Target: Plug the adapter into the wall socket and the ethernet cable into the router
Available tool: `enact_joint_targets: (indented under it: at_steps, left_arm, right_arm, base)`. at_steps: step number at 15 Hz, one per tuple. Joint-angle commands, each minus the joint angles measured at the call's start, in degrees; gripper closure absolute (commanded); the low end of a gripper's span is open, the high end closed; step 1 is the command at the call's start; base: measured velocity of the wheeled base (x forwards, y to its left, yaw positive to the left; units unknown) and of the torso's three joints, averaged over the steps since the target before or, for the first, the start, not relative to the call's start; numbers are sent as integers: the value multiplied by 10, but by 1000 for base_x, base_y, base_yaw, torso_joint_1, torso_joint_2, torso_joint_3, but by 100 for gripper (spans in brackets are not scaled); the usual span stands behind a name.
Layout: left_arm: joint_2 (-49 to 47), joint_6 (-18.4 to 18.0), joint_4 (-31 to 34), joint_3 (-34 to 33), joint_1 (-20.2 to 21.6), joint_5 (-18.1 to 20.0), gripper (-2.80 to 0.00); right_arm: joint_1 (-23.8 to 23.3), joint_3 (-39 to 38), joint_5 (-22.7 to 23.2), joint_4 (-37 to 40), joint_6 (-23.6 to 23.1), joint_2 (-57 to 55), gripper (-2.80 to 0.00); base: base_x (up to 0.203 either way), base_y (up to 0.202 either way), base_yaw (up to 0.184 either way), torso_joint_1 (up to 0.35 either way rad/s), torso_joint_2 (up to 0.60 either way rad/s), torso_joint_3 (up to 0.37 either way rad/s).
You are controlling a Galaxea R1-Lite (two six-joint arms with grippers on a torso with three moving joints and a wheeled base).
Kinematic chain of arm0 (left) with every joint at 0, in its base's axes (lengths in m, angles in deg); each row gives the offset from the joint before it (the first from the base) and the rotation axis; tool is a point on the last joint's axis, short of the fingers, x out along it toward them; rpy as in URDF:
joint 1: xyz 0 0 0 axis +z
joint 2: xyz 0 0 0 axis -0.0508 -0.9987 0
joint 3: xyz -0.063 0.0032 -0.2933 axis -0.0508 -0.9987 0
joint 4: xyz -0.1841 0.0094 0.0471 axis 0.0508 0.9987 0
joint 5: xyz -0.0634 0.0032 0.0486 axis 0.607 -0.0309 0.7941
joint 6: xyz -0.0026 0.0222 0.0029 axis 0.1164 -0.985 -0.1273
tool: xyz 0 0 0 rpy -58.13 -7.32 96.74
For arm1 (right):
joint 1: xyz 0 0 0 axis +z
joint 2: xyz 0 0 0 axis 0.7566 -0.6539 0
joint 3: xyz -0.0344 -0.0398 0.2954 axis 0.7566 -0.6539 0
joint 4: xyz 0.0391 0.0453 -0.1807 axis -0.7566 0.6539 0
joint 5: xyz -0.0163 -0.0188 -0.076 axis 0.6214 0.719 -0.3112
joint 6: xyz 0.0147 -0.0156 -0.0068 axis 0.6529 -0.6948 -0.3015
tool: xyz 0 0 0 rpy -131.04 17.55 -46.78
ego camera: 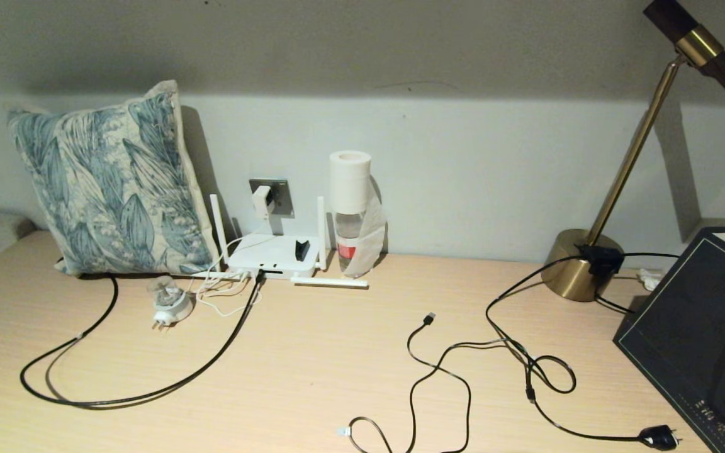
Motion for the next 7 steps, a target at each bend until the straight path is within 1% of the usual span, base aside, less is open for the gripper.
enact_joint_targets:
  at_steps: [1,4,6,7]
  left_arm:
    - [-1,0,-5,-8,0,0,0]
    - [-1,0,-5,-8,0,0,0]
    - [-1,0,-5,-8,0,0,0]
    - [-1,0,-5,-8,0,0,0]
  right_arm:
    - [0,1,-1,0,2,-1,0]
    - [0,-5,-7,-9,1,0,0]
    - [0,-20,-11,-58,3,0,0]
    - [0,-22,-11,-61,2,-1,0]
  base:
    - [0,0,0,0,0,0]
    - [0,0,0,0,0,0]
    - [0,0,0,0,0,0]
    - [0,0,0,0,0,0]
